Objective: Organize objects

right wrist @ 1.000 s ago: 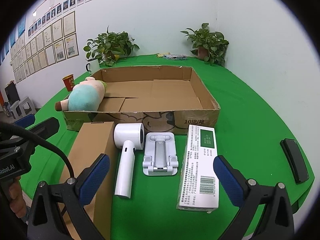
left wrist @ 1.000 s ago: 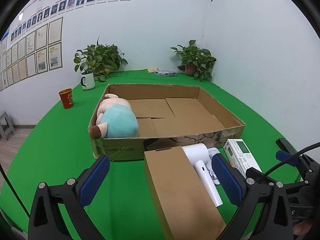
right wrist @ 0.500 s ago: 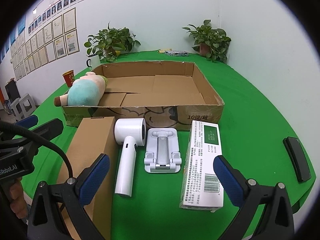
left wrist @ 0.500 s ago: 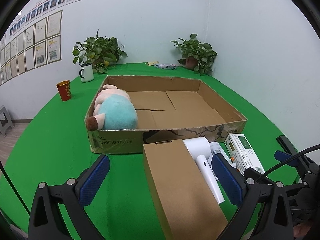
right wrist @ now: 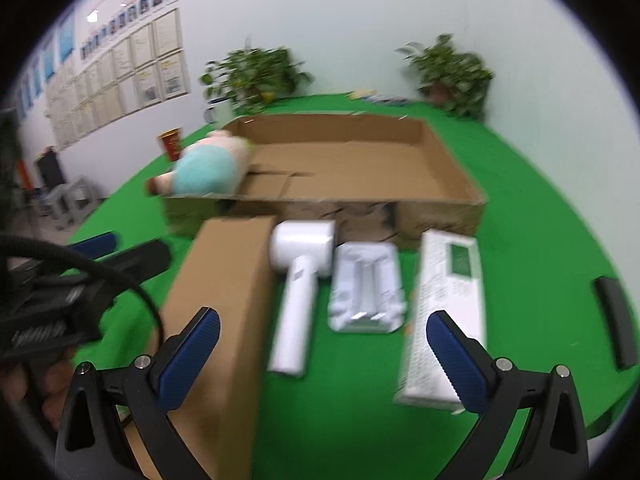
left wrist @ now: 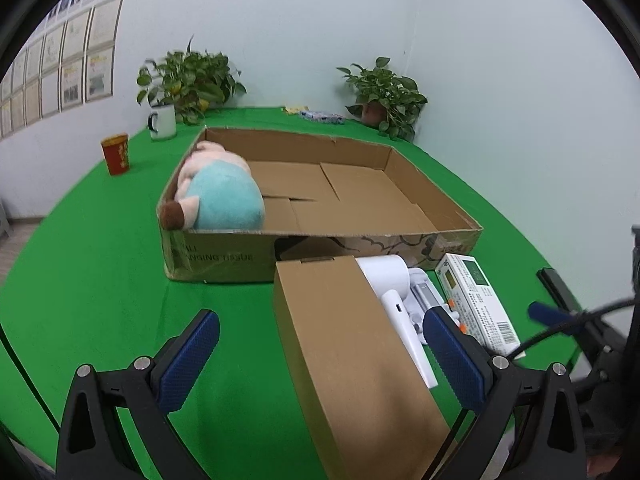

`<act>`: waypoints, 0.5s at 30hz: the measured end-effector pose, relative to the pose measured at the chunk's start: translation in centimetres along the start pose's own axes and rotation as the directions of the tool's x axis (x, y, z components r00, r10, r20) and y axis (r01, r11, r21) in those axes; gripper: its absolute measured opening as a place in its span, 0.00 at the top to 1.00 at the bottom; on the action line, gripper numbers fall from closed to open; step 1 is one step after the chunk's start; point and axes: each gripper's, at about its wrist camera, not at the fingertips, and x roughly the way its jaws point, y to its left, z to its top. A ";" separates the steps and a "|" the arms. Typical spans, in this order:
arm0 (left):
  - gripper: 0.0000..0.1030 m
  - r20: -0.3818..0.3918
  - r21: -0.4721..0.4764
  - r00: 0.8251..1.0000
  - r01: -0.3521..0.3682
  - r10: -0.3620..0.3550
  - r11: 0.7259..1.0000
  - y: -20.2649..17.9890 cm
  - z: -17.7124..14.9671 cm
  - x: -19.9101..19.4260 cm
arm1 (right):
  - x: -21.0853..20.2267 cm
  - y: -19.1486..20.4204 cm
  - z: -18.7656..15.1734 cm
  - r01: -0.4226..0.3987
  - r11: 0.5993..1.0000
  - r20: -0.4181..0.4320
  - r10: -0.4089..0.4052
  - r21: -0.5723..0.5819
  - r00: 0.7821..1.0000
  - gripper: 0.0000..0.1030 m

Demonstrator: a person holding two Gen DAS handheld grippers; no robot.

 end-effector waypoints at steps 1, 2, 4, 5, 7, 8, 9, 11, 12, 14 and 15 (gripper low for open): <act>0.01 -0.017 -0.012 1.000 0.020 -0.020 1.000 0.4 -0.1 0.2 | 0.1 0.1 -0.5 -0.042 0.999 -0.030 0.042 0.005 0.999 0.00; 0.01 -0.037 -0.024 0.998 0.044 -0.045 0.999 0.8 -0.3 0.4 | 0.2 0.4 -1.0 -0.088 0.996 -0.068 0.088 0.012 0.994 0.00; 0.01 -0.084 -0.048 0.992 0.094 -0.098 0.994 1.7 -1.0 1.2 | 0.3 2.1 -2.2 -0.176 0.984 -0.138 0.172 -0.016 0.975 0.00; 0.02 -0.115 -0.065 0.986 0.116 -0.123 0.991 2.2 -1.4 1.9 | 0.3 3.0 -2.7 -0.205 0.978 -0.156 0.197 -0.033 0.968 0.00; 0.04 -0.163 -0.122 0.973 0.144 -0.163 0.982 3.0 -2.2 3.0 | 0.2 4.8 -4.0 -0.247 0.967 -0.195 0.231 -0.062 0.953 0.00; 0.07 -0.180 -0.147 0.966 0.161 -0.187 0.976 3.4 -2.5 3.4 | 0.3 5.5 -4.6 -0.240 0.967 -0.210 0.219 -0.081 0.953 0.00; 0.07 -0.189 -0.159 0.961 0.175 -0.204 0.972 3.6 -2.8 3.6 | 0.5 6.4 -5.3 -0.219 0.969 -0.227 0.189 -0.114 0.955 0.00; 0.07 -0.201 -0.172 0.950 0.206 -0.239 0.963 3.8 -3.4 4.0 | 0.5 7.0 -5.5 -0.212 0.972 -0.221 0.184 -0.106 0.958 0.01; 0.08 -0.210 -0.177 0.944 0.218 -0.253 0.960 3.8 -3.7 4.2 | 0.6 7.6 -5.5 -0.191 0.974 -0.229 0.160 -0.119 0.960 0.01; 0.11 -0.238 -0.196 0.929 0.241 -0.285 0.951 3.9 -4.2 4.8 | 0.9 8.7 -5.6 -0.144 0.973 -0.227 0.101 -0.182 0.969 0.01; 0.12 -0.246 -0.201 0.924 0.247 -0.293 0.948 3.9 -4.4 4.9 | 1.4 9.6 -5.9 -0.125 0.965 -0.242 0.068 -0.230 0.968 0.01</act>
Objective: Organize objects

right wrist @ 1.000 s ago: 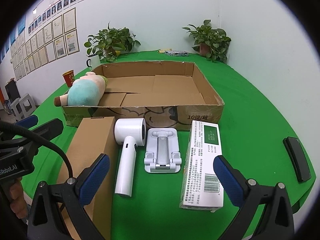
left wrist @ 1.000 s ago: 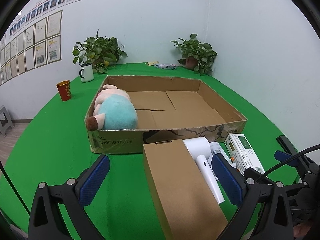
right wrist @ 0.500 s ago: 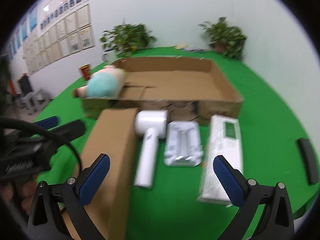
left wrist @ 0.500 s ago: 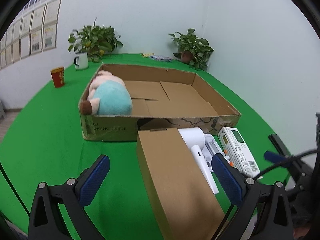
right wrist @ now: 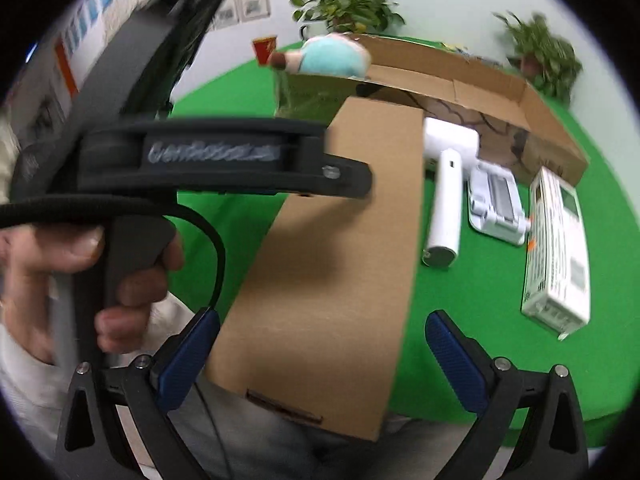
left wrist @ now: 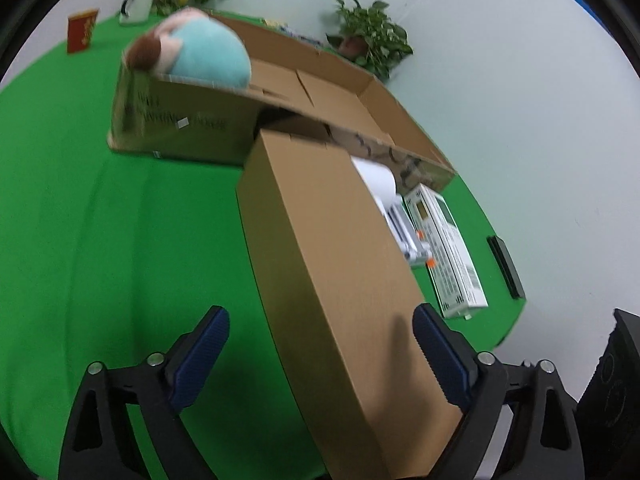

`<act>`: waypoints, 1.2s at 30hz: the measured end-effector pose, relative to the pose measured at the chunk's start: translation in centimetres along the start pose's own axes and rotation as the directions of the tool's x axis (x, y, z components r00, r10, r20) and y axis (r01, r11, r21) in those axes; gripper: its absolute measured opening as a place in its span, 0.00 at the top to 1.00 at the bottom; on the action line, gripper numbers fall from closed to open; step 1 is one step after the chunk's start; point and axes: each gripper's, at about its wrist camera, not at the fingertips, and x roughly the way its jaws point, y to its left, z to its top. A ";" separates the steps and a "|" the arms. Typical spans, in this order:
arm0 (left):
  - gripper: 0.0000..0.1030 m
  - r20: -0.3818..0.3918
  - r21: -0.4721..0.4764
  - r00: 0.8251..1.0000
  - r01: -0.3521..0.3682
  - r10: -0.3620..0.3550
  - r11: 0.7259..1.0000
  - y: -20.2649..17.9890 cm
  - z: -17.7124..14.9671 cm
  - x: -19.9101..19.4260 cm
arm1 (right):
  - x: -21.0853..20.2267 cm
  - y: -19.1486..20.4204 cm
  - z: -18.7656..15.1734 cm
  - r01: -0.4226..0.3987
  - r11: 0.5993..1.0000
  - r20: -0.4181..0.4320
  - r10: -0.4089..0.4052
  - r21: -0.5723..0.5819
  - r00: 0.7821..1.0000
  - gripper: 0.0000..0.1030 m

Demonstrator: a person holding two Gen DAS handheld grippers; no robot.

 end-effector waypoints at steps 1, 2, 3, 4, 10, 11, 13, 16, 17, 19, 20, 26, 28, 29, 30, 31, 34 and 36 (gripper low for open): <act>0.12 -0.004 -0.003 1.000 0.008 -0.008 1.000 0.1 -0.2 0.1 | 0.3 0.5 -0.2 -0.002 1.000 -0.014 0.001 -0.020 1.000 0.02; 0.12 -0.004 -0.009 1.000 0.012 -0.012 1.000 0.3 -0.4 0.0 | 0.6 0.9 -0.2 0.003 0.999 -0.019 -0.004 -0.032 1.000 0.04; 0.12 -0.003 -0.016 1.000 0.013 -0.013 1.000 0.5 -0.6 0.0 | 0.7 1.1 -0.3 0.008 0.999 -0.006 -0.008 -0.032 1.000 0.07; 0.12 -0.003 -0.022 1.000 0.010 -0.011 1.000 0.7 -0.7 -0.2 | 0.6 1.0 -0.3 -0.006 1.000 0.005 0.006 -0.017 1.000 0.08; 0.06 0.026 -0.094 0.996 0.084 -0.082 0.992 2.6 -1.4 -2.7 | 0.4 -3.1 0.0 -0.441 0.851 0.108 0.428 0.287 0.897 0.09; 0.06 0.024 -0.104 0.996 0.092 -0.090 0.990 2.7 -1.3 -3.1 | 0.6 -3.3 0.0 -0.484 0.819 0.122 0.471 0.309 0.874 0.09; 0.06 0.021 -0.111 0.996 0.092 -0.090 0.990 2.7 -1.2 -3.5 | 1.3 -3.7 -0.2 -0.568 0.745 0.147 0.555 0.351 0.819 0.09; 0.13 0.021 -0.118 0.995 0.097 -0.096 0.988 2.6 -1.0 -3.7 | 2.4 -5.1 -0.8 -0.633 0.653 0.163 0.631 0.416 0.758 0.06; 0.18 0.018 -0.127 0.996 0.092 -0.090 0.988 2.6 -1.0 -3.8 | 2.3 -5.5 -1.0 -0.622 0.663 0.163 0.619 0.416 0.768 0.04; 0.22 0.020 -0.133 0.995 0.096 -0.094 0.987 2.5 -0.9 -4.2 | 0.8 -6.6 -1.5 -0.567 0.727 0.183 0.543 0.387 0.820 0.01; 0.22 0.028 -0.131 0.994 0.106 -0.103 0.986 2.4 -0.8 -4.5 | 0.1 -7.1 -1.7 -0.543 0.752 0.192 0.509 0.374 0.839 0.01; 0.32 -0.002 -0.064 0.988 0.157 -0.157 0.986 -0.3 -0.8 -3.7 | -4.5 -7.5 -1.5 -0.390 0.884 0.229 0.336 0.258 0.914 0.01; 0.32 0.000 -0.043 0.987 0.161 -0.161 0.986 -1.3 -0.6 -3.4 | -5.6 -6.1 -1.2 -0.318 0.928 0.239 0.270 0.193 0.933 0.01; 0.32 0.006 -0.026 0.985 0.172 -0.172 0.985 -1.9 -0.4 -3.5 | -5.7 -5.6 -0.9 -0.280 0.946 0.241 0.236 0.163 0.941 0.01; 0.32 0.016 -0.014 0.983 0.182 -0.181 0.983 -2.5 -0.2 -3.6 | -6.0 -5.1 -1.1 -0.232 0.966 0.242 0.199 0.118 0.950 0.01; 0.32 0.032 -0.003 0.981 0.193 -0.193 0.981 -3.0 0.1 -3.8 | -6.2 -4.4 -1.1 -0.211 0.973 0.241 0.183 0.093 0.953 0.01; 0.32 0.053 0.037 0.977 0.207 -0.209 0.978 -4.3 0.7 -4.1 | -5.7 -3.4 -1.7 -0.123 0.992 0.228 0.111 0.040 0.967 0.01; 0.33 0.044 0.050 0.980 0.190 -0.193 0.980 -5.0 0.9 -3.4 | -4.4 -3.5 -1.3 -0.057 0.997 0.196 0.045 0.058 0.980 0.03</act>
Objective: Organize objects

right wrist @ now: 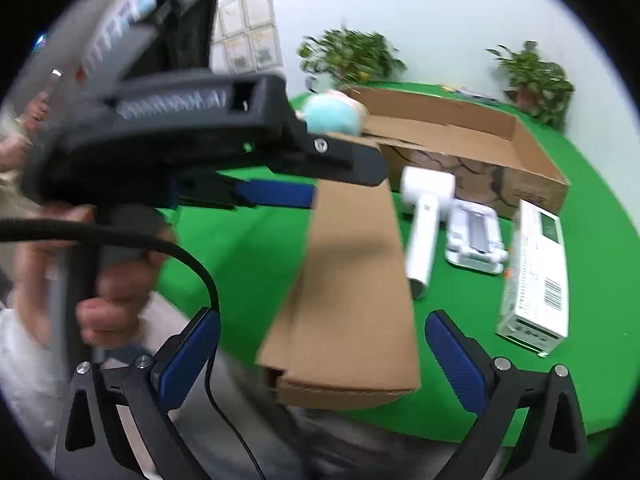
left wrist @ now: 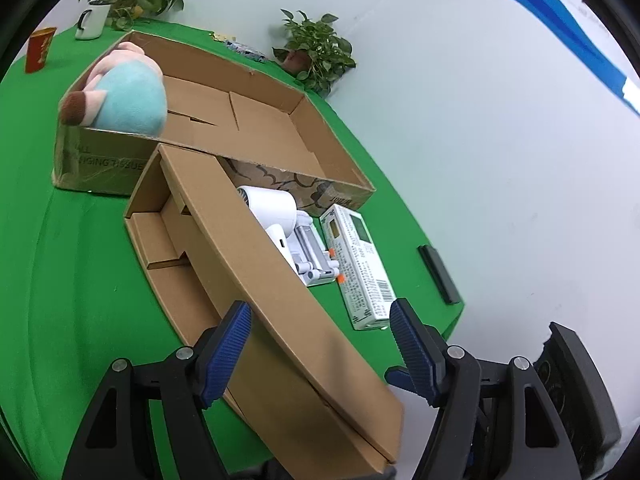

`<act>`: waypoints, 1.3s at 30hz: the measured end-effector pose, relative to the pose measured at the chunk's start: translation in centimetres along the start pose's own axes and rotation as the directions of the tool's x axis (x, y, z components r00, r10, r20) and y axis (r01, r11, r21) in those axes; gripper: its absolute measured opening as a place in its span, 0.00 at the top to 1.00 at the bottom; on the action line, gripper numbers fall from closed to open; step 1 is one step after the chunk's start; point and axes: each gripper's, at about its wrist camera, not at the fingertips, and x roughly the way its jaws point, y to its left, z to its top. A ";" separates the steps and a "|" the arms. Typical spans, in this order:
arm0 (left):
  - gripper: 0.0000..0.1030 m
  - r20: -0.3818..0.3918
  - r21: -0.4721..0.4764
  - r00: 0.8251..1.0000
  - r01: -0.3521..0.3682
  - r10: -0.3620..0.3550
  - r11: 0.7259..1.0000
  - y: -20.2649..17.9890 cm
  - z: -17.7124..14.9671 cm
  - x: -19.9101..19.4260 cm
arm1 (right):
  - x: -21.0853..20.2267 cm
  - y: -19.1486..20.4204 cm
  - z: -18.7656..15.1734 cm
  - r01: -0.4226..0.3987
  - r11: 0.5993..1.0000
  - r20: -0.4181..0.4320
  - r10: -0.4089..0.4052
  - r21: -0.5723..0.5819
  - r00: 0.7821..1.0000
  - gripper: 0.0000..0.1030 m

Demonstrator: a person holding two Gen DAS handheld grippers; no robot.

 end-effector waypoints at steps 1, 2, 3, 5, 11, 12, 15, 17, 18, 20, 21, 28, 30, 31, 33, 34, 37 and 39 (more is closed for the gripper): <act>0.34 -0.005 -0.004 1.000 -0.001 0.001 1.000 0.0 0.0 0.3 | 0.3 -0.5 -0.1 -0.004 1.000 -0.013 0.005 0.020 1.000 0.13; 0.37 -0.008 -0.007 1.000 0.009 -0.009 1.000 0.0 0.0 0.5 | 0.9 -1.1 -0.1 -0.036 0.998 -0.030 0.037 0.060 0.999 0.25; 0.37 -0.008 -0.004 1.000 0.002 -0.002 1.000 -0.2 -0.1 0.4 | 1.6 -2.0 -0.1 -0.077 0.988 -0.055 0.085 0.134 0.995 0.38; 0.37 -0.004 0.011 1.000 -0.008 0.008 1.000 -0.2 -0.1 0.6 | 2.2 -3.1 -0.1 -0.178 0.955 -0.040 0.193 0.239 0.980 0.38; 0.37 0.017 0.058 0.996 -0.087 0.086 0.994 -0.7 0.3 -0.8 | 4.5 -7.3 -1.2 -0.446 0.714 0.081 0.483 0.539 0.872 0.30; 0.35 0.019 0.064 0.994 -0.106 0.104 0.992 -0.6 0.2 -1.1 | 4.1 -7.8 -1.4 -0.374 0.763 0.063 0.404 0.527 0.913 0.20; 0.29 0.044 0.071 0.985 -0.168 0.165 0.983 -0.1 -0.2 -2.5 | 2.7 -9.1 -1.9 -0.309 0.805 0.070 0.319 0.506 0.945 0.18; 0.23 0.070 0.067 0.977 -0.204 0.199 0.977 0.4 -0.7 -3.7 | 1.7 -9.3 -1.6 -0.273 0.845 0.074 0.270 0.461 0.960 0.18; 0.23 0.078 0.063 0.974 -0.219 0.214 0.974 0.8 -0.9 -4.0 | 1.5 -9.0 -1.3 -0.258 0.871 0.074 0.250 0.418 0.965 0.18; 0.23 0.061 0.045 0.972 -0.230 0.227 0.972 1.7 -1.4 -3.9 | 1.3 -7.9 -0.9 -0.236 0.904 0.071 0.226 0.356 0.972 0.18; 0.23 0.046 0.034 0.972 -0.231 0.230 0.972 2.1 -1.5 -3.6 | 1.8 -7.3 -0.6 -0.231 0.915 0.060 0.224 0.331 0.973 0.18; 0.31 -0.005 -0.014 0.954 -0.299 0.299 0.954 4.8 -2.3 -1.8 | 2.2 -1.9 0.2 -0.318 0.925 0.031 0.319 0.209 0.947 0.24; 0.39 -0.014 -0.014 0.948 -0.318 0.318 0.948 5.4 -2.6 -1.6 | 2.4 -2.0 0.5 -0.271 0.942 0.042 0.268 0.197 0.963 0.24; 0.42 -0.023 -0.014 0.945 -0.325 0.325 0.946 5.7 -2.8 -1.5 | 2.9 -2.4 0.7 -0.258 0.942 0.037 0.256 0.213 0.966 0.24; 0.52 -0.048 -0.016 0.942 -0.333 0.332 0.943 6.1 -3.1 -0.7 | 4.0 -2.9 1.3 -0.238 0.944 0.028 0.238 0.227 0.971 0.23; 0.56 -0.040 -0.030 0.946 -0.322 0.321 0.946 6.3 -3.2 -0.7 | 4.3 -2.6 1.5 -0.229 0.949 0.017 0.231 0.216 0.973 0.23; 0.65 -0.019 -0.049 0.949 -0.315 0.315 0.948 6.6 -3.1 -1.0 | 4.6 -2.0 2.3 -0.219 0.956 0.007 0.222 0.194 0.975 0.24; 0.72 -0.014 -0.049 0.946 -0.324 0.323 0.945 6.8 -3.0 -1.3 | 4.4 -2.4 2.3 -0.244 0.950 0.004 0.248 0.194 0.969 0.26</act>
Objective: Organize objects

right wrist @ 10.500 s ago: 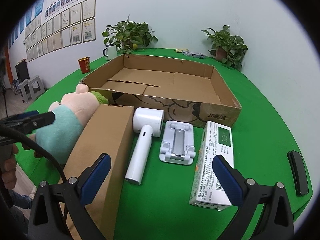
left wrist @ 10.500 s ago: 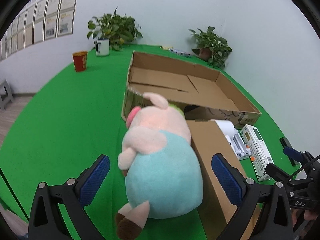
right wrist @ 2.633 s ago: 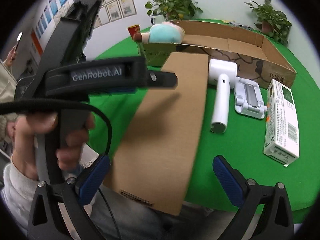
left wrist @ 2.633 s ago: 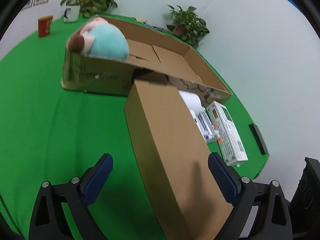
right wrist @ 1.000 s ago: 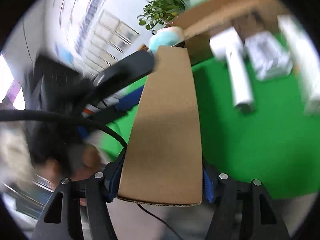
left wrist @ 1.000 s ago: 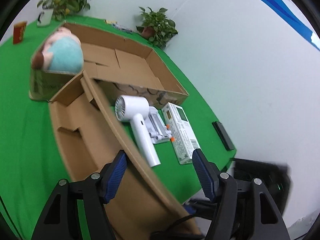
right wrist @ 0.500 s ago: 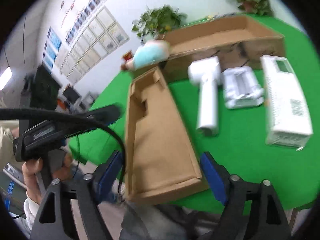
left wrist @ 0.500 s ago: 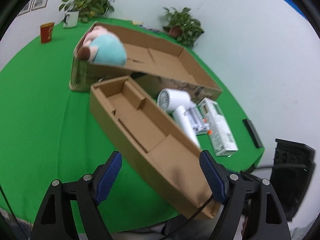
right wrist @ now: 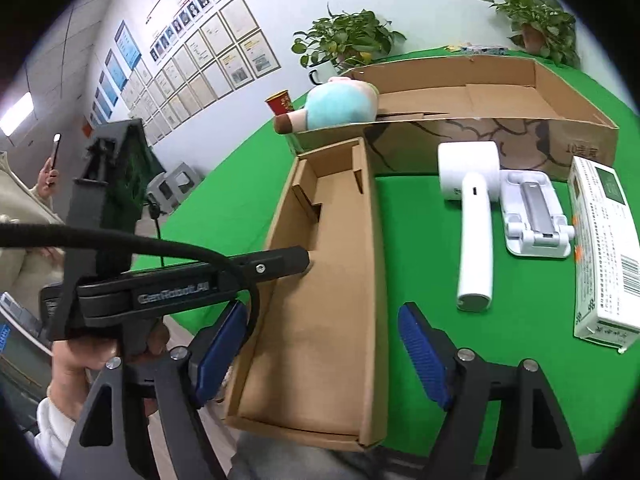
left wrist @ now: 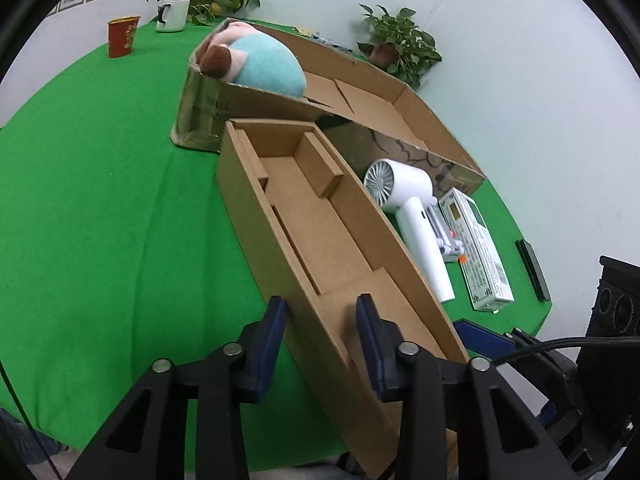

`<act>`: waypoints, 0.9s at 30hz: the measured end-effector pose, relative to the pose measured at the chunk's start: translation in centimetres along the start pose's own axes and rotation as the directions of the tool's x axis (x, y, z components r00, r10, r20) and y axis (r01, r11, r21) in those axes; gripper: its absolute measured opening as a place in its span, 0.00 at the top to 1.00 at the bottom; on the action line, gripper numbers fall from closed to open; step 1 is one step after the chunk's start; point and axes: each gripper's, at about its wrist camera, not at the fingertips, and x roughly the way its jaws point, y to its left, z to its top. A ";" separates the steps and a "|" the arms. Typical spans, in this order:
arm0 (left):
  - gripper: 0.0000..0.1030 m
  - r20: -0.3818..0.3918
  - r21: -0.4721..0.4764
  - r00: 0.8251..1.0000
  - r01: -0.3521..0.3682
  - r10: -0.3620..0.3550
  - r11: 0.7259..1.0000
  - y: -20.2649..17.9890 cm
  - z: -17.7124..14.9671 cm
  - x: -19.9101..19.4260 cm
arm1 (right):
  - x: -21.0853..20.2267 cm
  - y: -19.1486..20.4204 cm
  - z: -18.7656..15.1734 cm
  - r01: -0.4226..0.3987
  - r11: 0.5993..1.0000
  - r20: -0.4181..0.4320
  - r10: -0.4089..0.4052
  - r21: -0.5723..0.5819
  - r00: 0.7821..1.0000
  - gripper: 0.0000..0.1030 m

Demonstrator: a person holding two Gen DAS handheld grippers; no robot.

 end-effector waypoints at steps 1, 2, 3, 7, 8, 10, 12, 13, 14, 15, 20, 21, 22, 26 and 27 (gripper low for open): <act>0.72 -0.002 0.005 1.000 -0.001 0.001 1.000 0.1 0.1 0.0 | -0.3 -0.1 -0.1 -0.012 1.000 -0.008 0.012 -0.005 1.000 0.26; 0.72 -0.005 0.006 1.000 0.003 -0.003 1.000 0.2 0.1 0.0 | -0.8 -0.3 -0.3 -0.026 1.000 -0.022 0.026 -0.015 0.999 0.26; 0.72 -0.005 0.006 1.000 0.004 -0.004 1.000 0.2 0.1 0.0 | -1.2 -0.6 -0.4 -0.048 0.998 -0.040 0.047 -0.031 0.998 0.26; 0.71 0.000 0.028 1.000 -0.010 0.010 1.000 -0.2 0.1 0.1 | -2.3 -2.5 -0.6 -0.107 0.993 -0.105 0.100 -0.055 0.989 0.21; 0.71 0.000 0.031 1.000 -0.011 0.011 0.999 -0.3 0.2 0.1 | -2.2 -2.9 -0.4 -0.115 0.992 -0.122 0.108 -0.056 0.987 0.21; 0.71 0.000 0.029 1.000 -0.004 0.004 1.000 -0.3 0.2 0.2 | -1.8 -3.6 0.0 -0.141 0.987 -0.152 0.128 -0.075 0.980 0.21; 0.71 -0.002 0.034 1.000 -0.002 0.003 0.999 -0.3 0.2 0.2 | -1.1 -3.6 0.3 -0.168 0.979 -0.169 0.148 -0.113 0.974 0.20; 0.71 -0.002 0.037 1.000 -0.002 0.002 0.999 -0.3 0.2 0.2 | -0.6 -3.7 0.6 -0.182 0.976 -0.182 0.159 -0.120 0.970 0.20; 0.71 -0.005 0.036 1.000 -0.001 0.001 0.999 -0.3 0.3 0.2 | -0.3 -3.7 0.8 -0.192 0.974 -0.190 0.168 -0.116 0.967 0.20; 0.71 -0.007 0.037 1.000 -0.001 0.001 0.999 -0.3 0.3 0.2 | 0.0 -3.7 1.1 -0.199 0.974 -0.190 0.177 -0.106 0.966 0.20; 0.72 -0.016 0.058 1.000 0.014 -0.013 0.998 -0.8 0.9 0.9 | -1.5 -3.0 1.7 -0.150 0.984 -0.079 0.143 -0.096 0.987 0.19; 0.72 -0.019 0.064 1.000 0.019 -0.018 0.998 -1.0 1.0 1.1 | -2.0 -3.2 1.9 -0.125 0.989 -0.044 0.122 -0.082 0.992 0.19; 0.73 -0.023 0.077 0.999 0.028 -0.026 0.997 -1.3 1.2 1.4 | -2.3 -3.6 2.1 -0.097 0.993 -0.011 0.097 -0.060 0.995 0.19; 0.73 -0.057 0.129 0.997 0.065 -0.058 0.990 -2.1 1.9 2.2 | -1.7 -4.8 2.8 -0.012 1.000 -0.021 0.011 -0.028 1.000 0.19; 0.73 -0.054 0.137 0.997 0.059 -0.052 0.989 -2.2 1.9 2.0 | -1.5 -4.8 2.8 0.008 0.999 -0.030 -0.009 -0.033 1.000 0.19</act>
